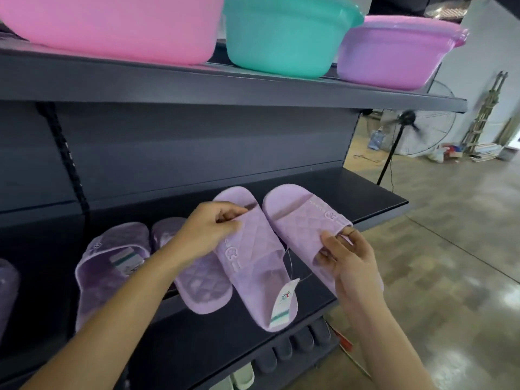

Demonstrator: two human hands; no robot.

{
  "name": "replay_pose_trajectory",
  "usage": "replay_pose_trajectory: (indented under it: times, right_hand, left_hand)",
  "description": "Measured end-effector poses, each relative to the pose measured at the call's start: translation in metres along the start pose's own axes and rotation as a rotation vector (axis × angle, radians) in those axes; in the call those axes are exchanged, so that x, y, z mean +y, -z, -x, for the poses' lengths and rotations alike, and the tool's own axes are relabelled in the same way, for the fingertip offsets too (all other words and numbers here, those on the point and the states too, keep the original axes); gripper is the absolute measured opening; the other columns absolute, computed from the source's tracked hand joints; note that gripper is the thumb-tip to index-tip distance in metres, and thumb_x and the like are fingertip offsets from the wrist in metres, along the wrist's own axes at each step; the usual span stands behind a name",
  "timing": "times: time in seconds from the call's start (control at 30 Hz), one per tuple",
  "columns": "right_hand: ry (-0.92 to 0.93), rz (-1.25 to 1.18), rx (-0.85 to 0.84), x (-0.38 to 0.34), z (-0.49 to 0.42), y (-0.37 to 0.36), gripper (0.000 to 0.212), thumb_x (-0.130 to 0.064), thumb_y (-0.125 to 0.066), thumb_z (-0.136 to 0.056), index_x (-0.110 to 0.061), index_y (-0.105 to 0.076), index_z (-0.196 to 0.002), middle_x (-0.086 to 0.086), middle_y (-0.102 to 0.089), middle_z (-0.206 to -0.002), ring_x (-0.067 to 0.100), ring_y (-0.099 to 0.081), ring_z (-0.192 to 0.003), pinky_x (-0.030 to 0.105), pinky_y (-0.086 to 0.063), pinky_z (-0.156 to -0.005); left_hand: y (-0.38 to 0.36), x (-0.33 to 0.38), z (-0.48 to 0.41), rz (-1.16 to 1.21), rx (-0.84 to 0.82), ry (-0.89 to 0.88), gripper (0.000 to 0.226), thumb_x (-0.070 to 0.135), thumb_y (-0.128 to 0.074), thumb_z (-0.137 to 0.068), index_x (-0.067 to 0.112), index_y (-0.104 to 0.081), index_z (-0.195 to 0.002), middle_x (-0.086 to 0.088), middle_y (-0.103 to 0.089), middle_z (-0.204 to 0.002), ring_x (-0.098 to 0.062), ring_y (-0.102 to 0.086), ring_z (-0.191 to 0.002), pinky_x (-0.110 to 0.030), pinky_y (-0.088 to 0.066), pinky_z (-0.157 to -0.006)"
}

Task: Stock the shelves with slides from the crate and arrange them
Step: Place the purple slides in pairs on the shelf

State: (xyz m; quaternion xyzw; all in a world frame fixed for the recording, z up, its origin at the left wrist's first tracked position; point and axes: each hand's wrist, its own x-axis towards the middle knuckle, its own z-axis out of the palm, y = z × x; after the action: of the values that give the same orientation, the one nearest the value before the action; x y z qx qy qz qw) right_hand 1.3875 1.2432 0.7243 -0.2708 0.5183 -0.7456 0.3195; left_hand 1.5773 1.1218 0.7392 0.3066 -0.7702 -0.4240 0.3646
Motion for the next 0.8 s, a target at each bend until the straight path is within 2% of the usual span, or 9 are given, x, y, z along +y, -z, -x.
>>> replay_pose_trajectory:
  times: [0.17,0.27,0.37,0.43,0.5,0.53,0.57,0.7,0.8]
  right_hand:
    - [-0.113,-0.033,-0.069,0.014,-0.056,0.001,0.016,0.000,-0.059,-0.086,-0.008,-0.047,-0.080,0.004,-0.054,-0.065,0.017,-0.054,-0.052,0.024,-0.051,-0.050]
    - [-0.181,-0.025,-0.121,0.027,-0.082,-0.001,0.016,-0.001,-0.061,-0.086,-0.006,-0.046,-0.083,0.007,-0.051,-0.065,0.014,-0.052,-0.047,0.023,-0.050,-0.049]
    - [-0.250,-0.017,-0.190,0.040,-0.106,-0.003,0.016,0.000,-0.060,-0.086,-0.007,-0.048,-0.077,0.002,-0.051,-0.056,0.014,-0.048,-0.048,0.023,-0.045,-0.048]
    - [-0.287,-0.004,-0.223,0.046,-0.119,-0.008,0.011,-0.002,-0.060,-0.087,-0.007,-0.053,-0.079,-0.001,-0.051,-0.052,0.013,-0.048,-0.047,0.021,-0.043,-0.045]
    - [-0.297,0.021,-0.243,0.052,-0.127,-0.018,0.003,-0.003,-0.059,-0.088,-0.004,-0.056,-0.089,0.002,-0.058,-0.063,0.011,-0.055,-0.051,0.020,-0.048,-0.048]
    - [-0.285,0.039,-0.251,0.056,-0.129,-0.025,0.007,-0.002,-0.058,-0.088,-0.003,-0.055,-0.094,0.005,-0.059,-0.069,0.011,-0.058,-0.055,0.019,-0.050,-0.051]
    - [-0.275,0.060,-0.264,0.061,-0.132,-0.031,0.011,-0.002,-0.057,-0.088,-0.003,-0.053,-0.098,0.007,-0.058,-0.074,0.012,-0.059,-0.059,0.019,-0.051,-0.054]
    - [-0.300,0.077,-0.298,0.078,-0.134,-0.053,0.018,-0.001,-0.057,-0.088,-0.002,-0.052,-0.105,0.007,-0.058,-0.078,0.017,-0.058,-0.066,0.025,-0.050,-0.063]
    - [-0.409,-0.034,-0.306,0.079,-0.137,-0.058,0.021,0.000,-0.053,-0.090,0.006,-0.052,-0.110,0.017,-0.064,-0.092,0.024,-0.062,-0.078,0.033,-0.052,-0.078]
  left_hand:
    - [-0.014,-0.014,-0.050,-0.067,0.067,0.137,0.022,0.003,-0.062,-0.085,0.012,-0.069,-0.103,0.000,-0.069,-0.099,-0.007,-0.059,-0.089,-0.009,-0.042,-0.077]
    - [-0.016,-0.025,-0.070,-0.063,0.067,0.221,0.012,0.010,-0.066,-0.084,0.020,-0.067,-0.091,0.004,-0.068,-0.093,-0.001,-0.060,-0.082,-0.006,-0.043,-0.075]
    - [-0.013,-0.038,-0.086,-0.052,0.079,0.337,0.013,0.008,-0.066,-0.083,0.018,-0.067,-0.092,0.012,-0.066,-0.083,0.010,-0.060,-0.069,-0.002,-0.042,-0.072]
    - [-0.007,-0.046,-0.092,-0.030,0.105,0.420,0.013,0.008,-0.066,-0.083,0.018,-0.069,-0.091,0.009,-0.068,-0.079,0.000,-0.062,-0.074,-0.014,-0.044,-0.082]
    - [-0.001,-0.051,-0.098,-0.037,0.124,0.473,0.014,0.008,-0.067,-0.082,0.014,-0.071,-0.094,-0.001,-0.070,-0.086,-0.013,-0.062,-0.084,-0.026,-0.044,-0.091]
    - [0.001,-0.054,-0.102,-0.061,0.135,0.488,0.015,0.010,-0.067,-0.082,0.012,-0.071,-0.097,-0.005,-0.070,-0.091,-0.016,-0.061,-0.087,-0.028,-0.044,-0.093]
    - [0.003,-0.056,-0.106,-0.099,0.145,0.500,0.017,0.011,-0.068,-0.082,0.010,-0.071,-0.098,-0.007,-0.070,-0.093,-0.016,-0.061,-0.088,-0.026,-0.044,-0.090]
    - [0.010,-0.063,-0.116,-0.280,0.203,0.512,0.023,0.016,-0.065,-0.085,0.008,-0.069,-0.107,-0.004,-0.066,-0.098,-0.010,-0.057,-0.086,-0.006,-0.040,-0.063]
    - [0.009,-0.068,-0.117,-0.434,0.179,0.486,0.023,0.021,-0.061,-0.089,0.013,-0.068,-0.110,0.002,-0.067,-0.103,-0.010,-0.059,-0.092,-0.008,-0.040,-0.065]
